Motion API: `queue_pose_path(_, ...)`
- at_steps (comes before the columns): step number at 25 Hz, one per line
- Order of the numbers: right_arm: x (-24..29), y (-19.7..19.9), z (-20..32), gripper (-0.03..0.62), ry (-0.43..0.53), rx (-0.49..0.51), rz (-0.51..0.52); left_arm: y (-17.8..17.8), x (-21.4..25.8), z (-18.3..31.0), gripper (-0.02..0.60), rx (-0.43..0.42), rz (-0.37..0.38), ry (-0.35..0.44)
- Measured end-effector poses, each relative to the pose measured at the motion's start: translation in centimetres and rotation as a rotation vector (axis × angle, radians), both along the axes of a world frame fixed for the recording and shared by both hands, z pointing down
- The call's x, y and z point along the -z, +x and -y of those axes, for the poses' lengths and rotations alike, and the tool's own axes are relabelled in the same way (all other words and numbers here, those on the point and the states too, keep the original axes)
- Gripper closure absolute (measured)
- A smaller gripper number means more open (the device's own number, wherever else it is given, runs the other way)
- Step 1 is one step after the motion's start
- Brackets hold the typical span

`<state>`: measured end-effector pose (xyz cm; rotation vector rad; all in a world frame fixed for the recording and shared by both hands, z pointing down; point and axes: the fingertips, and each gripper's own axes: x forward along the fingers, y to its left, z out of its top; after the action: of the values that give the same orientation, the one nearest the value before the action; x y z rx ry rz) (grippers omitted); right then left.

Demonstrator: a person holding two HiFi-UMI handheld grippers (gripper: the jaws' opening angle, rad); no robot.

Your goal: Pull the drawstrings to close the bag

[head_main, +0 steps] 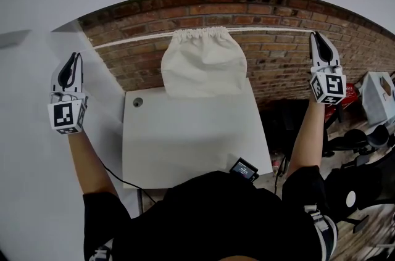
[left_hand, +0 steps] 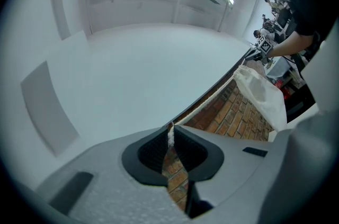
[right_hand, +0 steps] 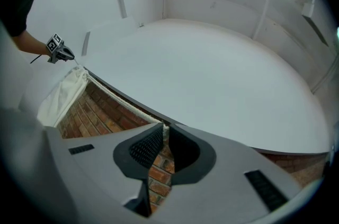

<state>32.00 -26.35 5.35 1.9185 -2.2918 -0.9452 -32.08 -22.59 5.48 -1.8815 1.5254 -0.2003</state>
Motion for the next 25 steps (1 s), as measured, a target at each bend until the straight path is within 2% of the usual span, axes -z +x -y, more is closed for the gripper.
queue_pose_path(12,0.05,0.72,0.03,0.553,-0.004,0.005,0.014,-0.21,0.32,-0.32,0.535,-0.004,-0.008,0.017)
queue_pose_path(16,0.18,0.49,0.27,0.553,-0.008,0.020,0.024,-0.59,0.44,-0.34,0.535,-0.009,-0.035,0.021)
queue_pose_path(25,0.04,-0.08,0.74,0.553,-0.058,0.071,0.037,-0.69,0.35,0.53,0.535,-0.027,-0.064,-0.036)
